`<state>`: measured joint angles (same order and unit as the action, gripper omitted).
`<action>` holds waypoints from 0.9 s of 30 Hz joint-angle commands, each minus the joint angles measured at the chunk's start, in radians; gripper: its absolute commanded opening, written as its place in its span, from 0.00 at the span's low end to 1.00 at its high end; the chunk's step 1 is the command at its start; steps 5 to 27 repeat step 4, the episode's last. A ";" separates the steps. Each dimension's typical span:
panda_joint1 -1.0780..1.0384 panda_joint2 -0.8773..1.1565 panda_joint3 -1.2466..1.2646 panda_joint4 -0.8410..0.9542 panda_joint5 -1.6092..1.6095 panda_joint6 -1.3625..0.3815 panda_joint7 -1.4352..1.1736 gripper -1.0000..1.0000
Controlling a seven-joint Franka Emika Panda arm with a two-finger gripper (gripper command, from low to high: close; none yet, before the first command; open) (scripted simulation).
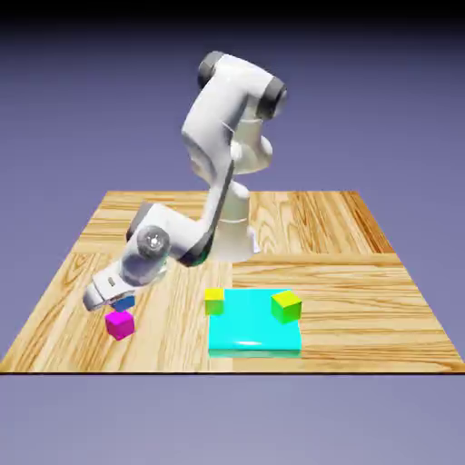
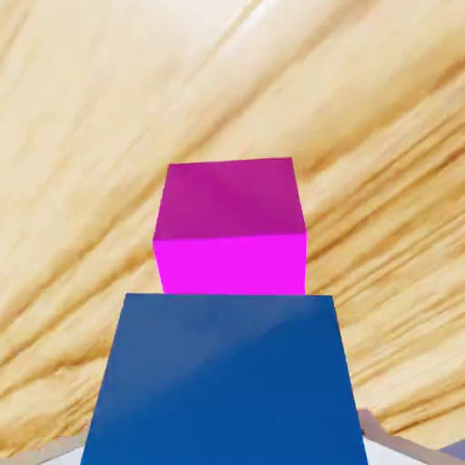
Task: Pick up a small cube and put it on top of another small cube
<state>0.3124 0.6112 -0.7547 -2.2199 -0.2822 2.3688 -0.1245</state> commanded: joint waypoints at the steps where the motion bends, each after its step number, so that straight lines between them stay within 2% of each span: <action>1: 0.000 0.000 0.000 0.000 -0.002 0.001 0.001 1.00; 4: 0.047 -0.064 -0.027 0.019 -0.018 -0.086 0.004 1.00; 27: 0.047 -0.064 -0.027 0.019 -0.018 -0.086 0.004 1.00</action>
